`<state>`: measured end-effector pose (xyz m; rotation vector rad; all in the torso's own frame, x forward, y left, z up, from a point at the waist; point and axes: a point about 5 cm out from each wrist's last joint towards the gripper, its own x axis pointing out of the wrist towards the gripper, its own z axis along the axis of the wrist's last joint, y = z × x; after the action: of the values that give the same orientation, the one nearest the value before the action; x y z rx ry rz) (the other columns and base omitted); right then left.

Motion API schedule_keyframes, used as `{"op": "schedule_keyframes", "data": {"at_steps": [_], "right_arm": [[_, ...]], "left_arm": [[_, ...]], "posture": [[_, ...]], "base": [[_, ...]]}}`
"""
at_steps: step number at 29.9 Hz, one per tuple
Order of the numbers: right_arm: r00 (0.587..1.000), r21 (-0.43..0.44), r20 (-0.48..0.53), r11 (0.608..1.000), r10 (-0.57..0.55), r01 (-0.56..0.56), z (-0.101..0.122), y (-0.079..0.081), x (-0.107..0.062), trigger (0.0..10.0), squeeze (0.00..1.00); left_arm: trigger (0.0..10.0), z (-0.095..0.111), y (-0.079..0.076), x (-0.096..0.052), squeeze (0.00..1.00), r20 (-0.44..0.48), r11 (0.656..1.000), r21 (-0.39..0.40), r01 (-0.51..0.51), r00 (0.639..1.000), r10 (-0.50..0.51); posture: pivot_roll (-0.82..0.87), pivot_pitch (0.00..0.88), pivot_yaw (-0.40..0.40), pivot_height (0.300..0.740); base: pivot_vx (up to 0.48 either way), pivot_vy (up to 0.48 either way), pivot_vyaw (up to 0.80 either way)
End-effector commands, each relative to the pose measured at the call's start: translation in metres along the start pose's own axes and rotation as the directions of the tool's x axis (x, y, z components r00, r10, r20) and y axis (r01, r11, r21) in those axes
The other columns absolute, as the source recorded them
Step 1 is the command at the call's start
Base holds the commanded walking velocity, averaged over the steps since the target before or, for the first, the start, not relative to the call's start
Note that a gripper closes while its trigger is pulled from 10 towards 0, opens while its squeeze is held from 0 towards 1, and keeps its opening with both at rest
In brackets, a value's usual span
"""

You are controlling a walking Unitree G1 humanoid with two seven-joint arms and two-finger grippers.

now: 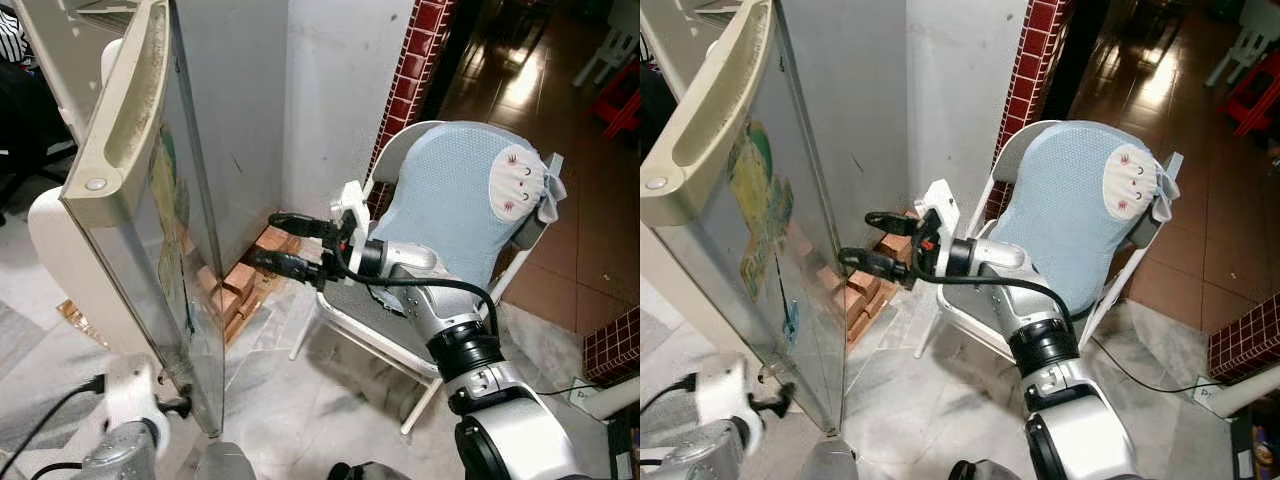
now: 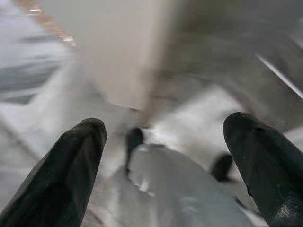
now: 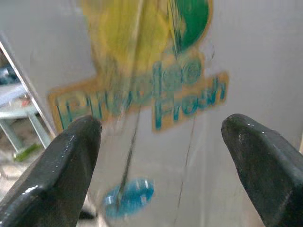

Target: Restocking fridge

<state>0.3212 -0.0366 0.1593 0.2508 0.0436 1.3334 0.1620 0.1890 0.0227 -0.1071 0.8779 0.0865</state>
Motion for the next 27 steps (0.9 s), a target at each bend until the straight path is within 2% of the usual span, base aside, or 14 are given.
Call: {"op": "schedule_keyframes", "data": {"at_steps": [1,3,4,6,7,9,13,16,17,19,21,22,24,27], "right_arm": [[0.999,-0.035,0.044,0.999,0.011,-0.009,0.018,0.001,0.004,10.0,0.0],[0.997,-0.034,0.066,0.998,0.049,-0.047,0.024,0.006,0.007,10.0,0.0],[0.969,-0.025,0.102,0.975,0.224,-0.222,0.039,0.028,0.009,10.0,0.0],[0.938,-0.023,0.112,0.944,0.329,-0.329,0.047,0.043,0.008,10.0,0.0],[0.931,-0.025,0.115,0.938,0.345,-0.344,0.05,0.047,0.008,10.0,0.0],[0.918,-0.033,0.12,0.926,0.378,-0.376,0.055,0.053,0.007,10.0,0.0],[0.914,-0.062,0.115,0.921,0.389,-0.385,0.064,0.059,0.007,10.0,0.0],[0.915,-0.057,0.094,0.919,0.393,-0.389,0.063,0.062,0.005,10.0,0.0],[0.942,-0.05,0.042,0.943,0.332,-0.33,0.054,0.058,0.006,10.0,0.0],[0.963,-0.057,0.0,0.961,0.269,-0.269,0.046,0.052,0.009,10.0,0.0],[0.985,-0.082,-0.043,0.982,0.166,-0.169,0.037,0.041,0.015,10.0,0.0],[0.985,-0.082,-0.043,0.982,0.166,-0.169,0.037,0.041,0.015,10.0,0.0],[0.997,-0.108,-0.062,0.993,0.045,-0.052,0.029,0.033,0.029,10.0,0.0],[0.996,-0.132,-0.079,0.991,-0.032,0.021,0.025,0.027,0.041,10.0,0.0]], "left_arm": [[10.0,0.004,-0.007,-0.002,0.0,0.007,0.999,0.031,0.045,0.999,-0.045],[10.0,0.004,-0.008,-0.002,0.0,0.005,0.998,0.035,0.048,0.999,-0.048],[10.0,0.005,-0.007,-0.001,0.0,0.004,0.997,0.064,0.037,0.999,-0.037],[10.0,0.007,-0.008,0.0,0.0,0.008,0.993,0.109,0.034,0.999,-0.035],[10.0,0.008,-0.009,0.0,0.0,0.009,0.989,0.145,0.039,0.999,-0.04],[10.0,0.008,-0.01,0.0,0.0,0.01,0.988,0.153,0.034,0.999,-0.036],[10.0,0.014,-0.007,0.006,0.0,0.032,0.993,0.112,0.024,0.999,-0.028],[10.0,0.021,-0.005,0.009,0.0,0.063,0.992,0.124,-0.003,0.998,-0.005],[10.0,0.025,-0.008,0.01,0.0,0.09,0.986,0.167,-0.012,0.996,-0.003],[10.0,0.028,-0.009,0.009,0.0,0.104,0.981,0.191,-0.018,0.995,-0.001],[10.0,0.028,-0.012,0.008,0.0,0.102,0.984,0.177,-0.007,0.995,-0.011],[10.0,0.028,-0.012,0.008,0.0,0.102,0.984,0.177,-0.007,0.995,-0.011],[10.0,0.024,-0.017,0.006,0.0,0.084,0.981,0.19,0.032,0.995,-0.049],[10.0,0.027,-0.027,0.006,0.0,0.094,0.934,0.353,0.053,0.991,-0.092]], "posture": [[0.18,0.012,-0.091,0.74],[0.18,0.014,-0.091,0.74],[0.18,0.015,-0.093,0.74],[0.18,0.015,-0.093,0.74],[0.18,0.014,-0.094,0.74],[0.18,0.012,-0.094,0.74],[0.17,0.006,-0.097,0.74],[0.16,0.0,-0.1,0.74],[0.17,0.0,-0.106,0.74],[0.17,0.0,-0.112,0.74],[0.18,0.0,-0.116,0.74],[0.18,0.0,-0.116,0.74],[0.19,0.0,-0.127,0.74],[0.19,0.0,-0.134,0.74]], "base": [[0.0,0.0,0.0],[0.0,0.0,0.0],[0.0,0.0,0.0],[0.0,0.0,0.0],[0.0,0.0,0.0],[0.0,0.0,0.0],[0.0,0.0,0.0],[0.0,0.0,0.0],[0.0,0.0,0.0],[0.0,0.0,0.0],[0.0,0.0,0.0],[0.0,0.0,0.0],[0.0,0.0,0.0],[0.0,0.0,0.0]]}}
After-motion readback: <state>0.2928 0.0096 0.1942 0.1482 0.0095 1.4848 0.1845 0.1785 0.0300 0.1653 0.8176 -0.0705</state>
